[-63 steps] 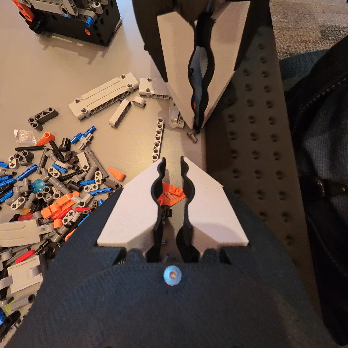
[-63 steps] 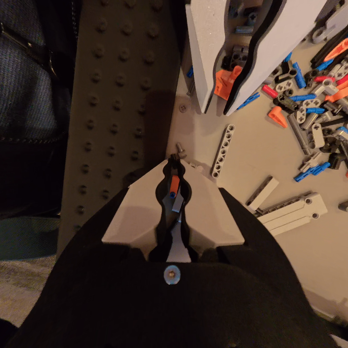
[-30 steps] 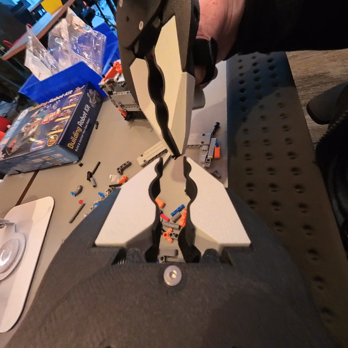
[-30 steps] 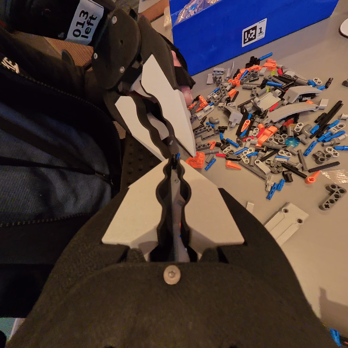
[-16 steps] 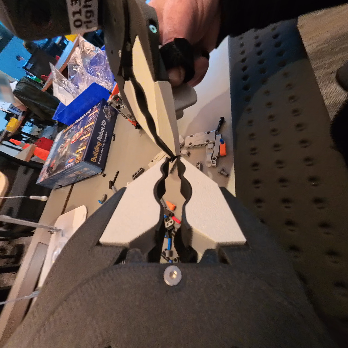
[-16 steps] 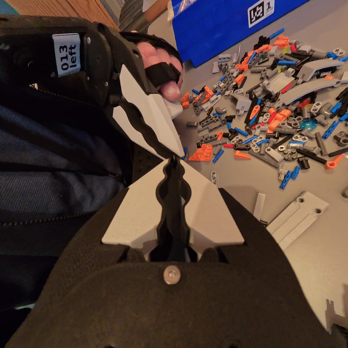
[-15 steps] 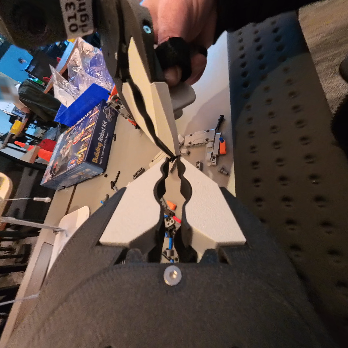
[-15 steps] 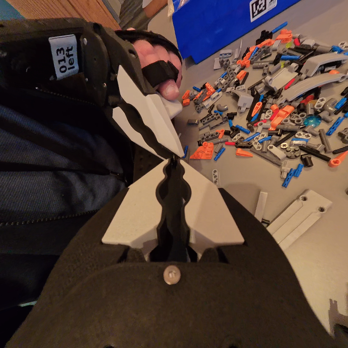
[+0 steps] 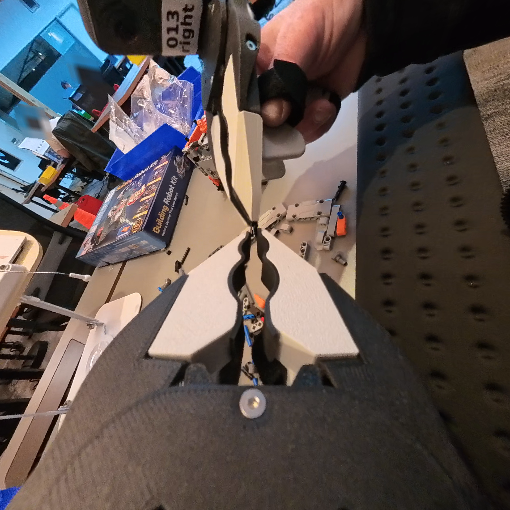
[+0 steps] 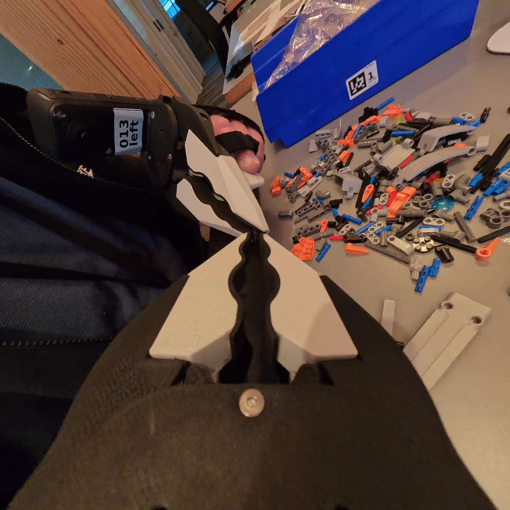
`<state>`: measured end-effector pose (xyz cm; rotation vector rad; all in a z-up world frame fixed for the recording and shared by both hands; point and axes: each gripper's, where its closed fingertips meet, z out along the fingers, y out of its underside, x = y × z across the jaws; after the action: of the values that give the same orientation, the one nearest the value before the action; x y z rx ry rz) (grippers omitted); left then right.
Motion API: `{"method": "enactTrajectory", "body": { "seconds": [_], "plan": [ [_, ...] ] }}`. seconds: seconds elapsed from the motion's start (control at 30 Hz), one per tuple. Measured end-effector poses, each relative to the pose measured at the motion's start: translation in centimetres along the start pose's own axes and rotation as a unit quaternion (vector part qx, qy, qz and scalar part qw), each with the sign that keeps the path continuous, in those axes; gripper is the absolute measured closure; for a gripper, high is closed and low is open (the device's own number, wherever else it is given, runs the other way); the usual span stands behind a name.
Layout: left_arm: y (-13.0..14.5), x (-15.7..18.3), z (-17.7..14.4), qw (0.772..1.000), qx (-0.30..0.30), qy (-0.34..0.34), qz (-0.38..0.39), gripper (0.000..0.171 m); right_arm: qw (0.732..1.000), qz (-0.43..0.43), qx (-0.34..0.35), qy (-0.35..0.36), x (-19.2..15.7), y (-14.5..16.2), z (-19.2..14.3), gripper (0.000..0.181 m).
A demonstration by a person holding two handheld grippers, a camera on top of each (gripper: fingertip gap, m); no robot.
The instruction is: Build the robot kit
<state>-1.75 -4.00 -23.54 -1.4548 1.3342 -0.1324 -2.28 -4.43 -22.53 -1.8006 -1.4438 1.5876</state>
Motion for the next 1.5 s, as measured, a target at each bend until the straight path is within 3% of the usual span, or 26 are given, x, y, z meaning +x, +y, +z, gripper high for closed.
{"method": "enactTrajectory", "body": {
  "seconds": [0.43,0.53,0.67,0.87,1.03,1.5],
  "plan": [
    [-0.3,-0.5,-0.3,0.998,0.031,0.014,-0.061,0.169,0.999,-0.043,0.009,0.021,-0.1,-0.3,0.4,0.178],
    [1.6,0.4,0.4,0.995,-0.01,0.059,-0.086,0.168,0.991,-0.087,-0.056,0.085,1.4,1.2,0.5,0.179],
    [5.8,2.7,2.1,0.972,-0.107,0.15,-0.148,0.148,0.953,-0.154,-0.203,0.165,4.5,4.7,0.6,0.179],
    [8.3,4.9,3.5,0.95,-0.171,0.208,-0.159,0.15,0.893,-0.233,-0.34,0.179,6.3,7.7,1.9,0.179],
    [8.3,5.2,3.9,0.946,-0.158,0.223,-0.174,0.165,0.874,-0.25,-0.381,0.168,6.3,8.1,2.4,0.18],
    [8.1,5.4,3.6,0.935,-0.135,0.247,-0.215,0.166,0.855,-0.267,-0.417,0.153,6.3,8.5,2.2,0.18]
  ]
}}
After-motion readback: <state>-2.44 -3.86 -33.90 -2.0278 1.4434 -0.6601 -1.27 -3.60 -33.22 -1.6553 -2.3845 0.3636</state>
